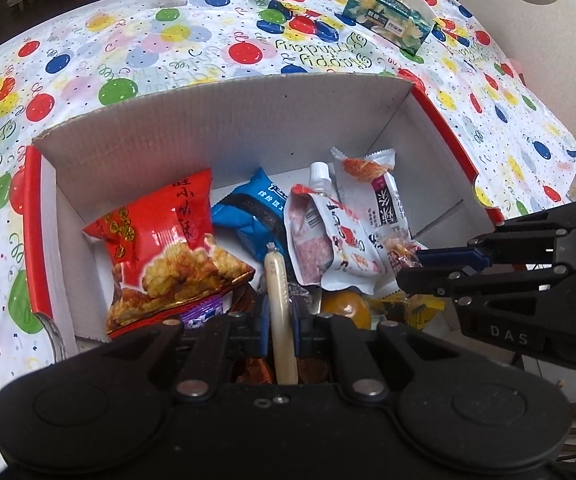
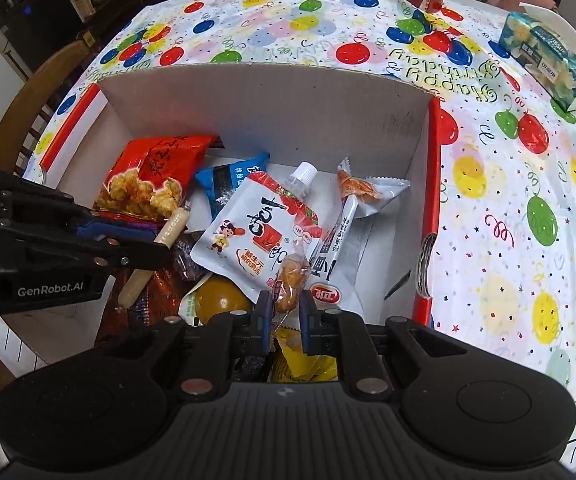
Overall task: Organize snacks
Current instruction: 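Lower both held snacks into the box and open both tools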
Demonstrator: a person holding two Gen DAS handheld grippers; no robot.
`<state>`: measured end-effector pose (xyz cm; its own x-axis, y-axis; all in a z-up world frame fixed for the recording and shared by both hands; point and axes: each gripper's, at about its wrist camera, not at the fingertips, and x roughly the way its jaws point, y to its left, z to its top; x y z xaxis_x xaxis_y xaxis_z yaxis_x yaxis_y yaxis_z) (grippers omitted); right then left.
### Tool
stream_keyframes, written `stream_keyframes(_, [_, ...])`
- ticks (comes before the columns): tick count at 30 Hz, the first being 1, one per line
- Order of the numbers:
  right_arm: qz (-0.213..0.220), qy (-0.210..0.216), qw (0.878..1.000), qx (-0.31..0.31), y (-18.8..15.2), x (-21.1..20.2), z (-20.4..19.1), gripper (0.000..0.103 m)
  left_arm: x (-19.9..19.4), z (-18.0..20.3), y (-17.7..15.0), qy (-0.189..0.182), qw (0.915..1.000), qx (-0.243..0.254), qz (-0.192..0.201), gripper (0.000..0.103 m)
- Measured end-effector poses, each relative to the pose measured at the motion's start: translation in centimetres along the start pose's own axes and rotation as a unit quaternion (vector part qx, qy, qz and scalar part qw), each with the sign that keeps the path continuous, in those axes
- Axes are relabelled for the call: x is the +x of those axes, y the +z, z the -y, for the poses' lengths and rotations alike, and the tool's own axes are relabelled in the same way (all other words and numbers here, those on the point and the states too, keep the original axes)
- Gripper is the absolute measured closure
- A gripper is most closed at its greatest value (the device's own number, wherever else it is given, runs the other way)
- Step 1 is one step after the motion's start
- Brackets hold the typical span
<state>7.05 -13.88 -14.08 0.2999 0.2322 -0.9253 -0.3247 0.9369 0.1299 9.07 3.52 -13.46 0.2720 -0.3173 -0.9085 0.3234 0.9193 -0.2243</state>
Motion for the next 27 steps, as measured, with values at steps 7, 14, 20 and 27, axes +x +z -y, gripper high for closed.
stream_keyframes(7, [0.005, 0.010, 1.000, 0.025, -0.3, -0.3, 0.3, 0.087, 0.1, 0.1, -0.2, 0.005, 1.0000, 0.008, 0.004, 0.094])
stream_keyframes(14, [0.023, 0.025, 0.999, 0.022, -0.7, -1.5, 0.2, 0.073, -0.2, 0.2, -0.3, 0.008, 0.9999, 0.003, 0.009, 0.092])
stream_keyframes(20, [0.058, 0.032, 0.998, 0.012, -1.2, -3.6, 0.8, 0.047, -1.5, 0.8, -0.3, 0.017, 0.9994, -0.006, 0.031, 0.080])
stream_keyframes(27, [0.093, 0.049, 0.994, 0.008, -1.9, -6.5, 2.0, 0.043, -4.1, 2.5, -0.6, 0.048, 0.9956, -0.021, 0.078, 0.035])
